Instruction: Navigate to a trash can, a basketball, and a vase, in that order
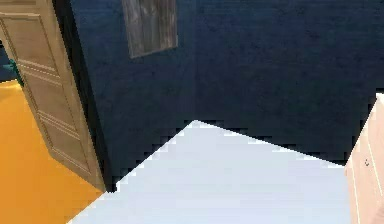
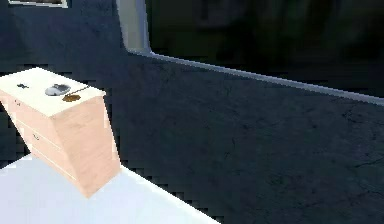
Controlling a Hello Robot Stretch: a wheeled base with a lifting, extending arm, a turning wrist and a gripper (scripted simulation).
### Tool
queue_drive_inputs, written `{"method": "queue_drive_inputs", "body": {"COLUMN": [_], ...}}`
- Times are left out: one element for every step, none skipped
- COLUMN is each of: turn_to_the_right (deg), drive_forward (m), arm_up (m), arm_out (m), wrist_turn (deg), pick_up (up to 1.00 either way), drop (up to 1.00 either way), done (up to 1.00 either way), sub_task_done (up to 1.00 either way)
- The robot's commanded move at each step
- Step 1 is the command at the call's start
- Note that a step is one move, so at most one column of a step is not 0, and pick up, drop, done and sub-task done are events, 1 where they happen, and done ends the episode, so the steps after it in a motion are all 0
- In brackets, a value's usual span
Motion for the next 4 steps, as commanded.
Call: {"method": "queue_drive_inputs", "body": {"turn_to_the_right": [-15.0, 0.0, -36.0, 0.0], "drive_forward": [0.00, 0.35, 0.00, 0.50], "arm_up": [0.00, 0.00, 0.00, 0.00], "arm_out": [0.00, 0.00, 0.00, 0.00], "wrist_turn": [0.0, 0.0, 0.0, 0.0], "pick_up": [0.00, 0.00, 0.00, 0.00], "drop": [0.00, 0.00, 0.00, 0.00], "done": [0.00, 0.00, 0.00, 0.00], "sub_task_done": [0.00, 0.00, 0.00, 0.00]}}
